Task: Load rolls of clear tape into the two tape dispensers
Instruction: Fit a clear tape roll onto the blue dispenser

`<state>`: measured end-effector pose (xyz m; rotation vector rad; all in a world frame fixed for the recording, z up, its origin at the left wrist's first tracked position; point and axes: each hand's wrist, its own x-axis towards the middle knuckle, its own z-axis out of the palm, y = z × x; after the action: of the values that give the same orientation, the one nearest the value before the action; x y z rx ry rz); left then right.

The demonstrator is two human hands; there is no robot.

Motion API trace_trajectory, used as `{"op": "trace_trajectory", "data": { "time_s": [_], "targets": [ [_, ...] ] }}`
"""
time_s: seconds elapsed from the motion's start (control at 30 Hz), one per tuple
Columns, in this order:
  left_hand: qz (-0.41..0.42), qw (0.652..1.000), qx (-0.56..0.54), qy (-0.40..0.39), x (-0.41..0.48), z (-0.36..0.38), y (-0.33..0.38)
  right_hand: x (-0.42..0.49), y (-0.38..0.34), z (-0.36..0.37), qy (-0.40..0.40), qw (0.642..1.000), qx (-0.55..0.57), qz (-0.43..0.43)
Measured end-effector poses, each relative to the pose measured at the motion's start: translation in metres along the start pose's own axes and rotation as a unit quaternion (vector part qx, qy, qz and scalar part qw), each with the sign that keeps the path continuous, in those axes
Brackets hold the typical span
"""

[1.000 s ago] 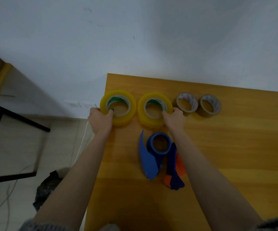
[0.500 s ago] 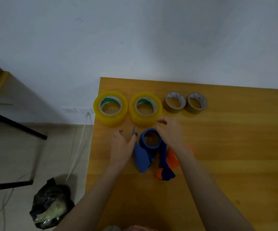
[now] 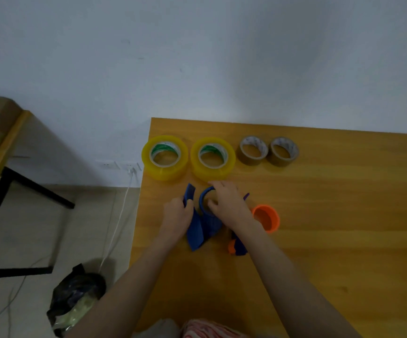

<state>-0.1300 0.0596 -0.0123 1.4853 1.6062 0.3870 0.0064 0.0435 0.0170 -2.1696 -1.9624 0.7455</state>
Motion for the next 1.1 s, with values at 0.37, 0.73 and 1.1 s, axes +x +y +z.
{"op": "trace_trajectory", "data": {
  "time_s": [0.37, 0.73, 1.1],
  "targets": [
    [0.061, 0.994, -0.061, 0.070, -0.021, -0.031, 0.006, 0.000, -0.006, -0.002, 0.065, 0.934, 0.334, 0.108],
    [-0.072, 0.891, -0.439, -0.090, -0.019, -0.030, 0.018, -0.005, -0.032, -0.038, 0.081, 0.889, 0.438, 0.108],
    [-0.111, 0.872, -0.470, -0.074, -0.012, -0.013, 0.010, -0.008, -0.056, -0.025, 0.201, 0.784, 0.564, 0.164]
  ]
}}
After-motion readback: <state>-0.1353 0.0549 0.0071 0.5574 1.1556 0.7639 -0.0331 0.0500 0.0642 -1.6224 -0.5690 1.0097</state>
